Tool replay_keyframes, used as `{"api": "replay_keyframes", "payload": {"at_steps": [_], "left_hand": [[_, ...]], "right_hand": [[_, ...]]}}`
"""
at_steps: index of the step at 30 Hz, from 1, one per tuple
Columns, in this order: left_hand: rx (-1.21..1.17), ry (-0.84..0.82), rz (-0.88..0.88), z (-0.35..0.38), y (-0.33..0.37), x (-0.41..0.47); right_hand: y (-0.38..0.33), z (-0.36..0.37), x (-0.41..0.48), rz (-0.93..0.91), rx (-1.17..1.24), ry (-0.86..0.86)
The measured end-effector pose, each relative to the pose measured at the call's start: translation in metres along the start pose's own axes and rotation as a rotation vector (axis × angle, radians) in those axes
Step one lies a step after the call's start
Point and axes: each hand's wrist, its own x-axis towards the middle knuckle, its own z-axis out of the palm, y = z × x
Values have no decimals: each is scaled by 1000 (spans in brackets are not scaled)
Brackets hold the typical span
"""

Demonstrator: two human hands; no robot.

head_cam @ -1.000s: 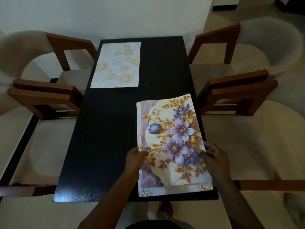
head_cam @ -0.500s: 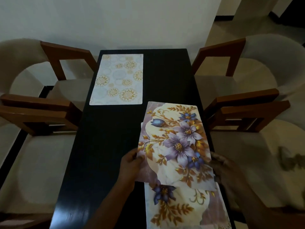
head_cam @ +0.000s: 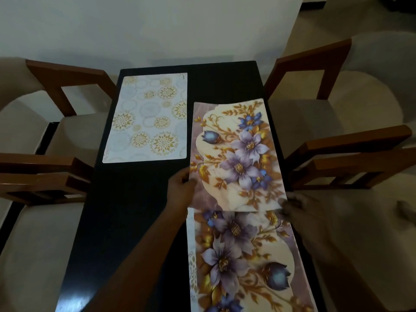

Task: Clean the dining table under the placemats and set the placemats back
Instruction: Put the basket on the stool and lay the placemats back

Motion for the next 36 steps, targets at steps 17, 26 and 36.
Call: {"api": "replay_keyframes", "payload": {"at_steps": [17, 26, 36], "left_hand": [[154, 221, -33, 35, 44, 169], [213, 267, 6, 36, 30, 182], [198, 259, 33, 39, 30, 180]], "right_hand": [[-56, 30, 204, -37, 22, 124], [-56, 36, 205, -78, -18, 207], [-55, 36, 206, -82, -82, 248]]}}
